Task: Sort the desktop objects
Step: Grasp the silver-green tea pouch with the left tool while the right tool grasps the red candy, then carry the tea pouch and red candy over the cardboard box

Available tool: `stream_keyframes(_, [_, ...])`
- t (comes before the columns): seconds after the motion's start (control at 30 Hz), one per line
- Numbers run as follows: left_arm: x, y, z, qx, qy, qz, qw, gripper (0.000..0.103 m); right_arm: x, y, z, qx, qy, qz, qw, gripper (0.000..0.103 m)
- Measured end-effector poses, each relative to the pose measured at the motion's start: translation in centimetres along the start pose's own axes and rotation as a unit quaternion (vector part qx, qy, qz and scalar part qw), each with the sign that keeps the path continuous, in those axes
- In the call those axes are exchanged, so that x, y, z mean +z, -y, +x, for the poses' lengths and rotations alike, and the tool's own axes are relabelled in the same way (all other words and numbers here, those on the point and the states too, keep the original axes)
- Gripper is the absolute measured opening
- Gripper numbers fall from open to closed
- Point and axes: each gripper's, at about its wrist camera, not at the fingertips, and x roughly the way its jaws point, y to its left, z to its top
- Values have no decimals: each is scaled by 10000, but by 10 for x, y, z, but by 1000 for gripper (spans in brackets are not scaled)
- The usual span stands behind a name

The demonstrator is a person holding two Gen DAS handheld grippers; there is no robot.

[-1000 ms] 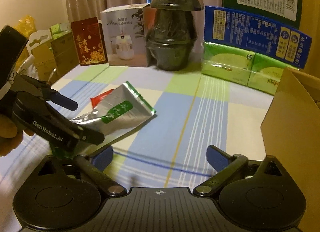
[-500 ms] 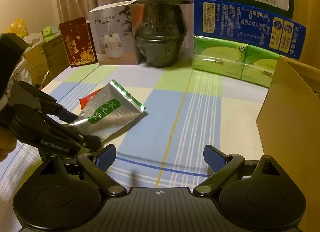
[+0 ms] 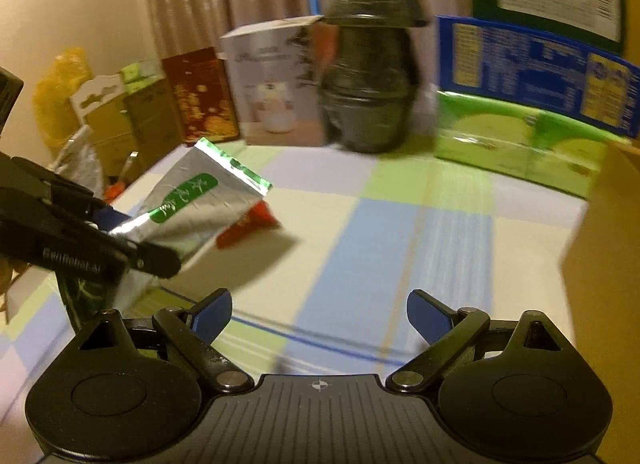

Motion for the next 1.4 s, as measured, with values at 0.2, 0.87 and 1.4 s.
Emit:
stream_keyframes(0.2, [-2,-50,-2,323,-67,-442,9985,42,27,-18,37,416,173,-487,9978,93])
stream_keyframes(0.87, [-5,-92,37,380,8,-1094,9933,42,45,-47,153,783,-336,-1369,9869,62])
stream_keyframes(1.4, [-19,-49,1,184,127,-1089,9938,42,17,-32,64,262,-432,-777,9957,40])
